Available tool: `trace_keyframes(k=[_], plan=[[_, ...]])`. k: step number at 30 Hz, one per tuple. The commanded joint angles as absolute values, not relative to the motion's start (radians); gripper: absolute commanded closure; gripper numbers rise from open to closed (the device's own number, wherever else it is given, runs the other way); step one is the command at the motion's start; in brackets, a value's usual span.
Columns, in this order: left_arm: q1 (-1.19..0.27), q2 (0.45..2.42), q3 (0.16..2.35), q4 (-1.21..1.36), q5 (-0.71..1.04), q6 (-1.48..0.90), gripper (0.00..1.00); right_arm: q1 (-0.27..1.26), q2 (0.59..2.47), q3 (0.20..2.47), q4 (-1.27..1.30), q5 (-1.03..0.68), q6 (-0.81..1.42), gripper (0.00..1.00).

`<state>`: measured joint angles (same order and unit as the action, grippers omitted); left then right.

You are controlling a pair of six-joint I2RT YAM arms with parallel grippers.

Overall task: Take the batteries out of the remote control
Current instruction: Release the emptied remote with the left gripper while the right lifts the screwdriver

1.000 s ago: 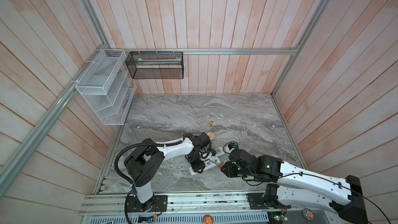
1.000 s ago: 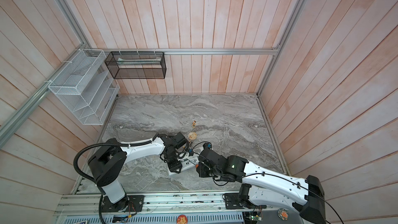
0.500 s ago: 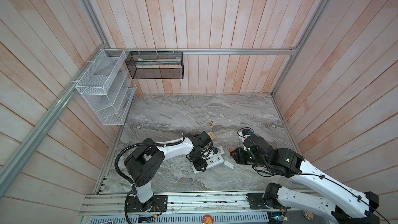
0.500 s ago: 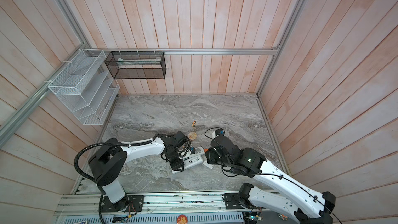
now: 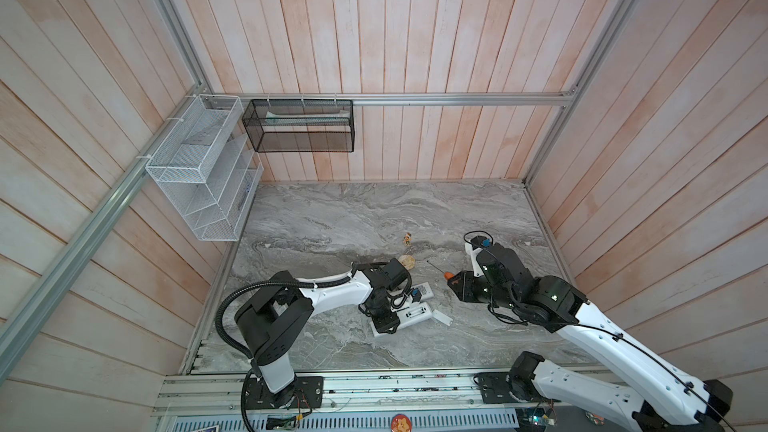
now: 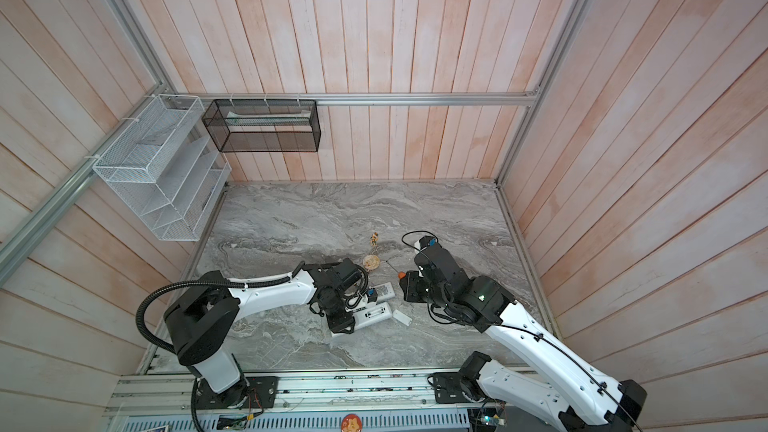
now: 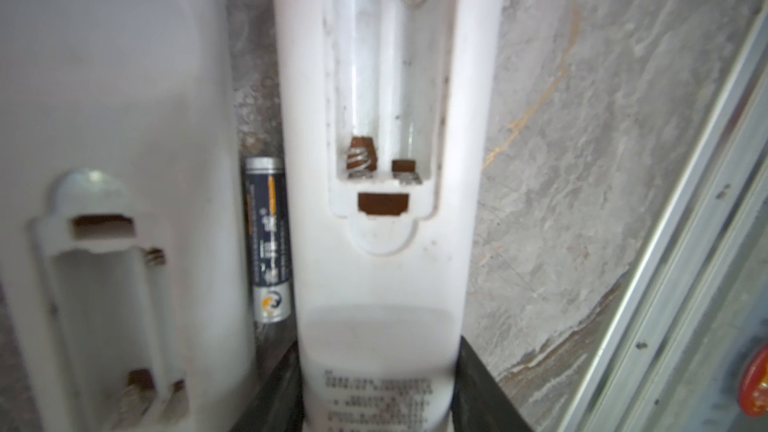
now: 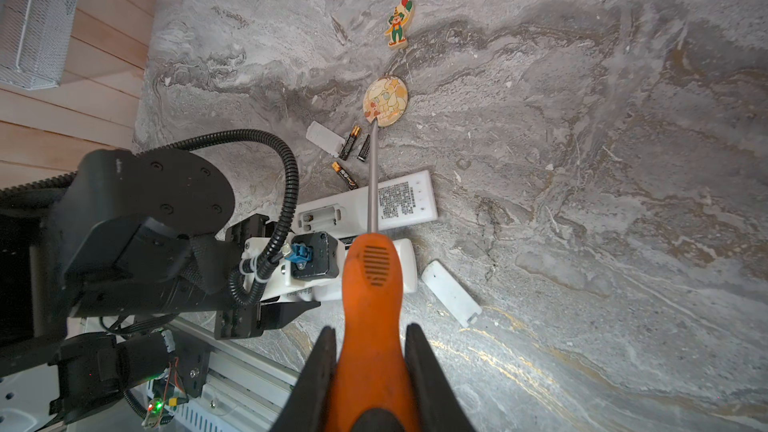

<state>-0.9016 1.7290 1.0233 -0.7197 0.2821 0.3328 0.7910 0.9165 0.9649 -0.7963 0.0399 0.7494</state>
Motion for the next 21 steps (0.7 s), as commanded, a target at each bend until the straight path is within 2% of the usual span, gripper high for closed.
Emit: trace_keyframes(k=[1,3,4,5,6,13,16,21], plan=[[-0.927,1.702,0.982,-0.787,0.316,0.345,0.46,0.776,0.93,1.006,-0.755,0.016,0.71,1.0],[-0.928,1.671,0.979,-0.782,0.303,0.328,0.41,0.764,0.936,1.013,-0.746,0.008,0.7,1.0],[-0.928,1.656,0.975,-0.778,0.297,0.323,0.35,0.758,0.938,1.017,-0.741,0.004,0.697,1.0],[-0.927,1.64,0.974,-0.774,0.29,0.317,0.08,0.751,0.939,1.019,-0.733,-0.001,0.694,1.0],[-0.926,1.622,0.971,-0.765,0.282,0.312,0.0,0.744,0.939,1.021,-0.724,-0.01,0.69,1.0],[-0.883,1.483,0.996,-0.708,0.248,0.267,0.0,0.687,0.948,1.03,-0.653,-0.07,0.645,1.0],[-0.856,1.372,1.005,-0.652,0.22,0.23,0.0,0.669,0.958,1.045,-0.62,-0.082,0.619,1.0],[-0.759,1.161,0.981,-0.487,0.272,0.115,0.0,0.658,0.986,1.105,-0.577,-0.069,0.553,1.0]])
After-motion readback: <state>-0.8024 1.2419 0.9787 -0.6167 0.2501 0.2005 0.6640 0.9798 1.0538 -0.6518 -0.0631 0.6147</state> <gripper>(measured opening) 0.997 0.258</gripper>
